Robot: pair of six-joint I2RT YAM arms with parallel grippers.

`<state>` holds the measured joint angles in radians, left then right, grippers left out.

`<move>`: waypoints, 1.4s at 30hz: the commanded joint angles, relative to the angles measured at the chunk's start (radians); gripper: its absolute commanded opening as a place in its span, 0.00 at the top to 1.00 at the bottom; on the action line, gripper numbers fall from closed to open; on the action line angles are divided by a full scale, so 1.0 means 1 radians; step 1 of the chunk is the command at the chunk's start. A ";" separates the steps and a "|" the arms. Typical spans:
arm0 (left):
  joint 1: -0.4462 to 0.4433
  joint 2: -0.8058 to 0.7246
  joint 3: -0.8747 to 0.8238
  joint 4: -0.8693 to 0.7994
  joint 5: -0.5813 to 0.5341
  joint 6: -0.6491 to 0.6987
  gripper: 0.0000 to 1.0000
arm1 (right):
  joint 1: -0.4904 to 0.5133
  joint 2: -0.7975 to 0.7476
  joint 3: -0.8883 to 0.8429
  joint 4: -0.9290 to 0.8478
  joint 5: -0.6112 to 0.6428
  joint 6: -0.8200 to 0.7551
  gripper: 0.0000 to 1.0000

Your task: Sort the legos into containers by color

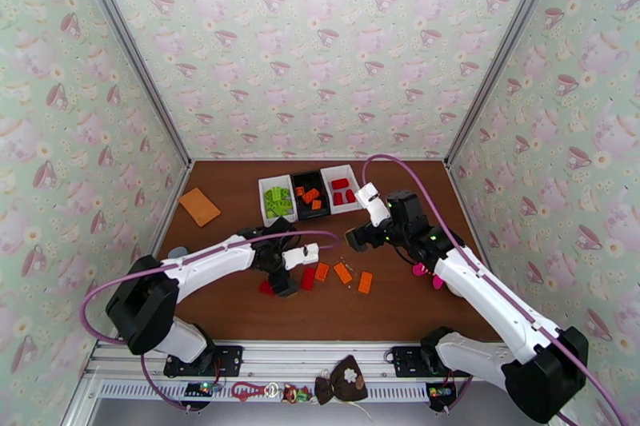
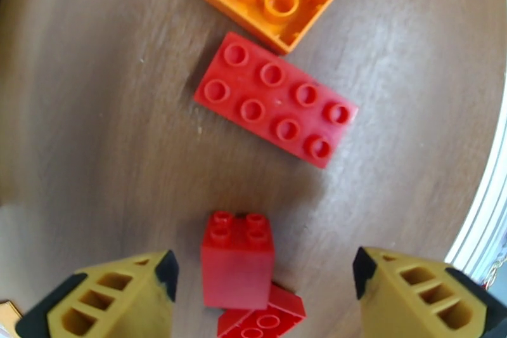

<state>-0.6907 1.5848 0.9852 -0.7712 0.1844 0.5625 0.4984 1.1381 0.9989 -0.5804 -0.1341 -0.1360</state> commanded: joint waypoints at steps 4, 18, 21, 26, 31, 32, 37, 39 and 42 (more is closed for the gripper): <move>0.004 0.084 0.063 -0.077 -0.041 0.024 0.24 | 0.005 -0.053 -0.037 -0.026 0.039 0.021 0.04; 0.005 0.139 0.073 -0.120 -0.086 0.028 0.45 | 0.006 -0.070 -0.031 -0.049 0.036 0.035 0.04; 0.004 0.134 0.072 -0.124 -0.081 0.038 0.50 | 0.006 -0.068 -0.028 -0.050 0.034 0.037 0.04; 0.006 0.124 0.065 -0.122 -0.081 0.039 0.66 | 0.006 -0.078 -0.028 -0.053 0.037 0.045 0.04; 0.007 0.099 0.064 -0.100 -0.061 0.018 0.75 | 0.007 -0.090 -0.029 -0.052 0.024 0.052 0.05; 0.008 0.087 0.062 -0.087 -0.049 0.011 0.75 | 0.006 -0.092 -0.029 -0.053 0.013 0.052 0.05; 0.011 0.001 0.037 0.048 0.035 -0.044 0.75 | 0.006 -0.105 -0.032 -0.054 -0.032 0.058 0.05; 0.012 -0.025 0.033 0.113 0.060 -0.076 0.75 | 0.006 -0.114 -0.033 -0.051 -0.036 0.062 0.04; 0.013 -0.057 0.021 0.265 0.096 -0.145 0.75 | 0.006 -0.139 -0.037 -0.039 -0.054 0.077 0.04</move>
<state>-0.6857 1.5600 1.0264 -0.6807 0.2085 0.4953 0.4984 1.0344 0.9661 -0.6132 -0.1497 -0.0849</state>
